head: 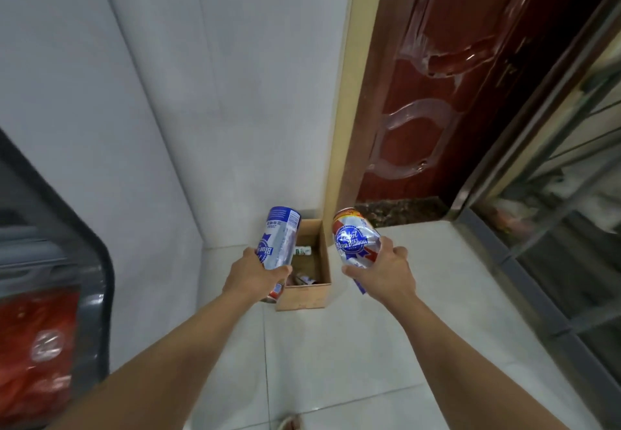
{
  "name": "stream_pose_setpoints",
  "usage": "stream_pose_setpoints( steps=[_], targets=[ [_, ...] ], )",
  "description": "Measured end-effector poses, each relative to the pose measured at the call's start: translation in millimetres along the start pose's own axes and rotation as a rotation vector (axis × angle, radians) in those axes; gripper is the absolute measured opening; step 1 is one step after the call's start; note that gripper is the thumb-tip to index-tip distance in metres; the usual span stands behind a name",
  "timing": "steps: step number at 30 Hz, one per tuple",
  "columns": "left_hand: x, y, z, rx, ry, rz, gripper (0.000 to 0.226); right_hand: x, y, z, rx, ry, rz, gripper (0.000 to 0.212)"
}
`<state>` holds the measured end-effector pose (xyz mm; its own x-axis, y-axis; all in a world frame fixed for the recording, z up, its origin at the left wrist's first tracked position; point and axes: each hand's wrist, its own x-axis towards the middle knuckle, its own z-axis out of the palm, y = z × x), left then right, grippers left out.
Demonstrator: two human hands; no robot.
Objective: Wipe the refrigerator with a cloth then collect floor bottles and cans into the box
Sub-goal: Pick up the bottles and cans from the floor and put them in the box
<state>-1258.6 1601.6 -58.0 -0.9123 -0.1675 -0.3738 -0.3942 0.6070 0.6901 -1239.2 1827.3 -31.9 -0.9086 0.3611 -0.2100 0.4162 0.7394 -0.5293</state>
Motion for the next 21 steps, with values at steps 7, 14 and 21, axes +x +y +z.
stream_pose_setpoints(
  steps=[7,14,21],
  targets=[
    [97.5,37.5,30.3,-0.022,-0.033,-0.068,0.066,109.0,-16.7,24.8,0.013,-0.125,0.033,0.09],
    [185.5,46.2,63.2,0.033,-0.033,-0.214,0.064,220.0,-23.0,62.6,0.008,-0.284,0.056,0.088],
    [277.7,40.1,117.8,-0.026,-0.008,-0.417,0.063,324.9,-7.7,128.6,-0.024,-0.472,0.135,0.079]
  ],
)
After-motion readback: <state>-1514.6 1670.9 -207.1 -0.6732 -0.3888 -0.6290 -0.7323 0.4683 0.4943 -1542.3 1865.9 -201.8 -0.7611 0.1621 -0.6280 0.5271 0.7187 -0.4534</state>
